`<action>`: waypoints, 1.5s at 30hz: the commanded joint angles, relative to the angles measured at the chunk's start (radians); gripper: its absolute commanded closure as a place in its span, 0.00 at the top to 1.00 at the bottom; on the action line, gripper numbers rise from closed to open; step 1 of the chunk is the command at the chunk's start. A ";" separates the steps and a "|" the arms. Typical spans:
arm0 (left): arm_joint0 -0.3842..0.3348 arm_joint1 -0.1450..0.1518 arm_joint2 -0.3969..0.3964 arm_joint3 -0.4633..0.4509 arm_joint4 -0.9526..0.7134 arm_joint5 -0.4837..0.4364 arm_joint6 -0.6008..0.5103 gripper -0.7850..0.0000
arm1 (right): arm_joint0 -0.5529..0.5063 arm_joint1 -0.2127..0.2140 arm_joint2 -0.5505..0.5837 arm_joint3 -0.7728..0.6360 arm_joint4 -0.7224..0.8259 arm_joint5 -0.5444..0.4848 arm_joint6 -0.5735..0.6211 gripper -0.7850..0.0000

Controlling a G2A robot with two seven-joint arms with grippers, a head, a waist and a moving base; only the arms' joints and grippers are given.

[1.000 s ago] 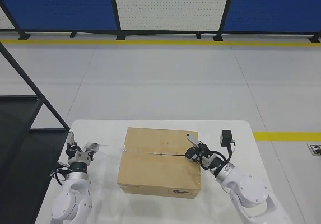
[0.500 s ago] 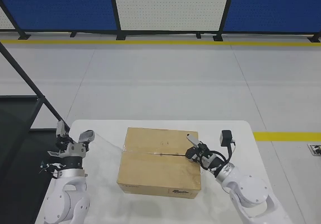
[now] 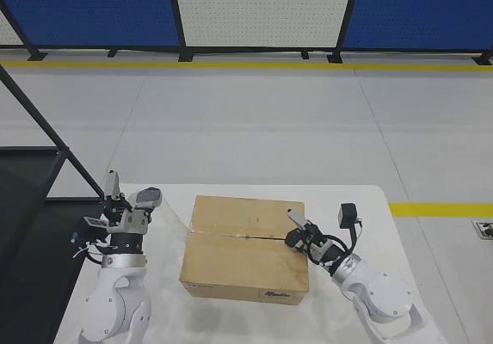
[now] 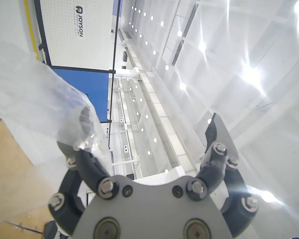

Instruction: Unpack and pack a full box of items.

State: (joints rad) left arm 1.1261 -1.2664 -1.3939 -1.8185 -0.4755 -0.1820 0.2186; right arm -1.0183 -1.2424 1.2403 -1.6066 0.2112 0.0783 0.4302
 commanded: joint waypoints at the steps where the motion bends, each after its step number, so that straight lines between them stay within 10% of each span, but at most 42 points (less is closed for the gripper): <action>1: -0.004 -0.002 0.008 -0.009 0.017 0.001 -0.002 1.00 | -0.003 0.000 0.002 -0.002 0.000 0.003 0.002 1.00; 45: -0.129 -0.103 0.367 0.065 0.253 0.099 -0.033 1.00 | -0.043 -0.003 0.046 0.004 0.044 -0.050 0.014 1.00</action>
State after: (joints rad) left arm 0.9982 -1.3671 -1.0295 -1.7568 -0.2237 -0.0834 0.1869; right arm -1.0621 -1.2457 1.2853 -1.6037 0.2542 0.0287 0.4435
